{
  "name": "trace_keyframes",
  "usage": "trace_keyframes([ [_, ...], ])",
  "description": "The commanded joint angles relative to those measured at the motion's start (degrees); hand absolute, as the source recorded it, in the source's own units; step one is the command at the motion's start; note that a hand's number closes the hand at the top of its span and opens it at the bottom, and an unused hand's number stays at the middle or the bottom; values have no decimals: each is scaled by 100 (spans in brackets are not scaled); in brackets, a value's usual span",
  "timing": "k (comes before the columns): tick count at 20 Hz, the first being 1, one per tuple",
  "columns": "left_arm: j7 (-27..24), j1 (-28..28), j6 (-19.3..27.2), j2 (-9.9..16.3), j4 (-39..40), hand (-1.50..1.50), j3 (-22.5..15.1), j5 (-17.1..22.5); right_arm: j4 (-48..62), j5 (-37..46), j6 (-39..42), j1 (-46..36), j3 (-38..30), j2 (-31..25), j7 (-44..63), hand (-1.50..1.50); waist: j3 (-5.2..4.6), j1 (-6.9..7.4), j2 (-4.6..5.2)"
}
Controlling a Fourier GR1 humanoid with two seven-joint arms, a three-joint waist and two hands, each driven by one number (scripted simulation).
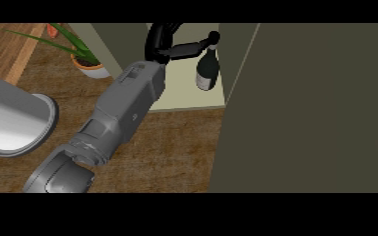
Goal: Pick up the wine, place it into the cabinet and close the cabinet
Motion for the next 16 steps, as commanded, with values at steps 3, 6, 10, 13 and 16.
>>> trace_keyframes([
  [3, 51, 226, -216, -80, -227, -150, -52, -10, -1147, -308, 51, 355, -322, -309, 398, -150, 8, 161, -53],
  [6, 83, 394, -262, -81, -456, -150, -137, 116, -1279, -225, -65, 257, -301, -281, 739, -150, 1, 199, -78],
  [10, 388, 642, -522, -82, -987, -150, -406, 340, -994, -241, -176, 355, -255, -141, 515, -150, 5, 253, -127],
  [13, 288, 1084, -656, -83, -1360, -150, -569, 548, -1124, -70, -202, 564, -160, -274, 437, -150, 2, 237, -139],
  [16, 403, 1434, -738, -83, -1858, -150, -899, 674, -1172, -131, -173, 517, -213, -364, 567, -150, 2, 304, -158],
])
